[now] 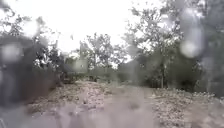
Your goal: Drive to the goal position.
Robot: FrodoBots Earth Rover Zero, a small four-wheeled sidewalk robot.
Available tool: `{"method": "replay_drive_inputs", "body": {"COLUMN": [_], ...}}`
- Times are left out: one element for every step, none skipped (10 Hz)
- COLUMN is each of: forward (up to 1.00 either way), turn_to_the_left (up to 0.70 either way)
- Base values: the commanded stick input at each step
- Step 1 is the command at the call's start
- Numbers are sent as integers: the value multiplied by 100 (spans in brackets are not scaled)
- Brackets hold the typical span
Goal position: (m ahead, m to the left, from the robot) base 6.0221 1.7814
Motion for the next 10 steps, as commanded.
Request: {"method": "replay_drive_inputs", "body": {"forward": [70, 70, 70, 70, 70, 70, 70, 70, 70, 70], "turn_to_the_left": [0, 0, 0, 0, 0, 0, 0, 0, 0, 0]}}
